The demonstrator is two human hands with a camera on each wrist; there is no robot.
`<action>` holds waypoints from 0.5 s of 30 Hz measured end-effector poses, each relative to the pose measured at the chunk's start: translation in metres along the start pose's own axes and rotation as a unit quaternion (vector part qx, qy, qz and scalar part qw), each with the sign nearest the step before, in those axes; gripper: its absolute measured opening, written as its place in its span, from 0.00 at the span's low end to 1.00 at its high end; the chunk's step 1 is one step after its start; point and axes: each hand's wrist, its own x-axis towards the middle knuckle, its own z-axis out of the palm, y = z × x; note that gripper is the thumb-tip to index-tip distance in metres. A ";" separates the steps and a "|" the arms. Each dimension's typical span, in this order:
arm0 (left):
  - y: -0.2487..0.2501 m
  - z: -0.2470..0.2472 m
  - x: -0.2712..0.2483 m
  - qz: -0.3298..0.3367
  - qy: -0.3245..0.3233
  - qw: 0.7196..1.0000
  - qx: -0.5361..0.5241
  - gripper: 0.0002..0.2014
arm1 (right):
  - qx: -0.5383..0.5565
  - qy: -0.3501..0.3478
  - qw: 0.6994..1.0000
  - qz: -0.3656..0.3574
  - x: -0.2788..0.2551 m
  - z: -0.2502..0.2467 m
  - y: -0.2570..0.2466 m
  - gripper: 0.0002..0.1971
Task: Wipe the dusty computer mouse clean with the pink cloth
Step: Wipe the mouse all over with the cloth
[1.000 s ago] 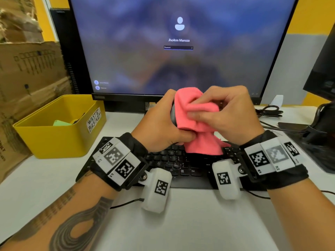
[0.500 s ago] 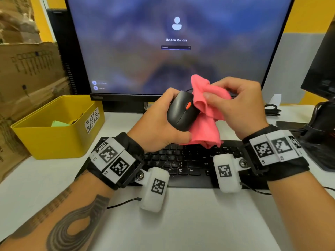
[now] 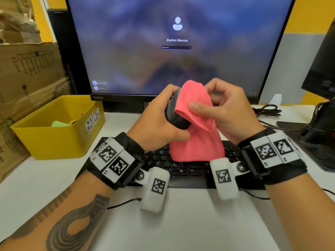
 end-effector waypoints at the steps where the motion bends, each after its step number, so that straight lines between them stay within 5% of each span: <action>1: 0.000 -0.001 0.000 -0.002 -0.001 1.000 0.000 0.32 | 0.020 0.018 1.000 0.004 0.001 -0.001 0.000 0.19; 6: 0.002 -0.002 0.000 -0.004 0.005 0.999 0.033 0.31 | 0.117 0.122 0.985 0.047 0.006 -0.014 -0.010 0.12; 11: -0.002 -0.002 0.001 0.012 0.021 0.996 0.090 0.33 | 0.181 0.030 0.982 0.045 0.001 -0.020 -0.020 0.11; 15: -0.003 0.001 -0.002 0.009 0.034 0.988 0.149 0.46 | -0.015 -0.001 0.999 -0.051 -0.002 0.000 -0.009 0.17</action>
